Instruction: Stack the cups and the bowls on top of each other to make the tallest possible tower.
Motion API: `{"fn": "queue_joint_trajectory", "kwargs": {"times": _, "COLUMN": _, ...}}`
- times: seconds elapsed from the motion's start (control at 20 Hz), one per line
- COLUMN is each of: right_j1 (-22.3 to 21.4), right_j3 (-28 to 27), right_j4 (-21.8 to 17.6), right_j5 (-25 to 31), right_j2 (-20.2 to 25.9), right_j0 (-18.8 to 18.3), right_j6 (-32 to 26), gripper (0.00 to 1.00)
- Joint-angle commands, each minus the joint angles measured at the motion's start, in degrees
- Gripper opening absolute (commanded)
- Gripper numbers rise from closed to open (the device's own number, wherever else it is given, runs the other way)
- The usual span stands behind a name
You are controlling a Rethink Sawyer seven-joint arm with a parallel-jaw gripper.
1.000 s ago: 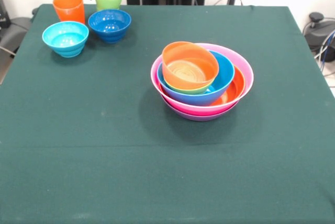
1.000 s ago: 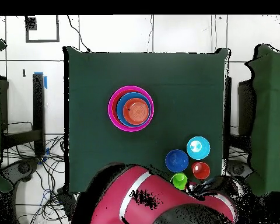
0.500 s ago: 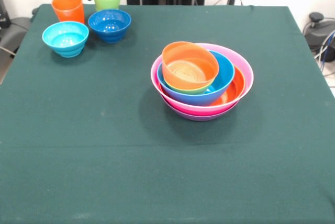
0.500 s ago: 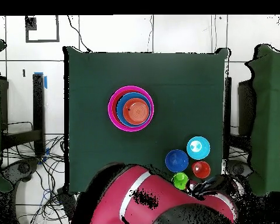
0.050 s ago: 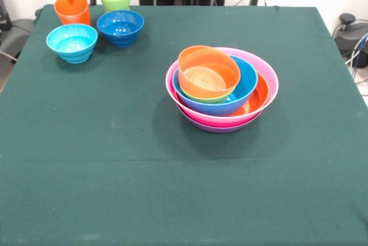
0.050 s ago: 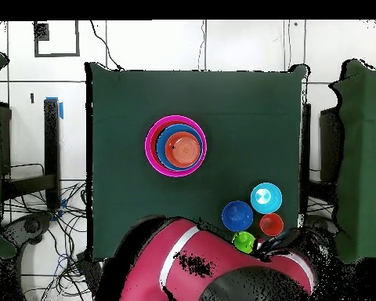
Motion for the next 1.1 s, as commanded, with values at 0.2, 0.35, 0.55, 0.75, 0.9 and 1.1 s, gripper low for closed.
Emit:
{"fn": "queue_joint_trajectory", "kwargs": {"times": 0.2, "right_j1": 3.7, "right_j3": -9.1, "right_j4": -3.1, "right_j5": 4.6, "right_j2": 8.3, "right_j0": 4.5, "right_j6": 10.3, "gripper": 1.0}}
{"fn": "queue_joint_trajectory", "kwargs": {"times": 0.35, "right_j1": 4.7, "right_j3": -10.6, "right_j4": -6.2, "right_j5": 3.8, "right_j2": 6.8, "right_j0": 7.1, "right_j6": 15.1, "gripper": 1.0}}
{"fn": "queue_joint_trajectory", "kwargs": {"times": 0.55, "right_j1": 5.3, "right_j3": -10.9, "right_j4": -6.7, "right_j5": 4.2, "right_j2": 5.9, "right_j0": 9.2, "right_j6": 18.3, "gripper": 1.0}}
{"fn": "queue_joint_trajectory", "kwargs": {"times": 0.75, "right_j1": 4.5, "right_j3": -9.5, "right_j4": -3.7, "right_j5": 5.3, "right_j2": 6.6, "right_j0": 8.4, "right_j6": 15.4, "gripper": 1.0}}
{"fn": "queue_joint_trajectory", "kwargs": {"times": 0.9, "right_j1": 4.5, "right_j3": -9.3, "right_j4": -2.9, "right_j5": 5.4, "right_j2": 6.8, "right_j0": 8.3, "right_j6": 14.8, "gripper": 1.0}}
{"fn": "queue_joint_trajectory", "kwargs": {"times": 1.1, "right_j1": 4.0, "right_j3": -8.6, "right_j4": -1.9, "right_j5": 5.8, "right_j2": 7.1, "right_j0": 8.5, "right_j6": 14.3, "gripper": 1.0}}
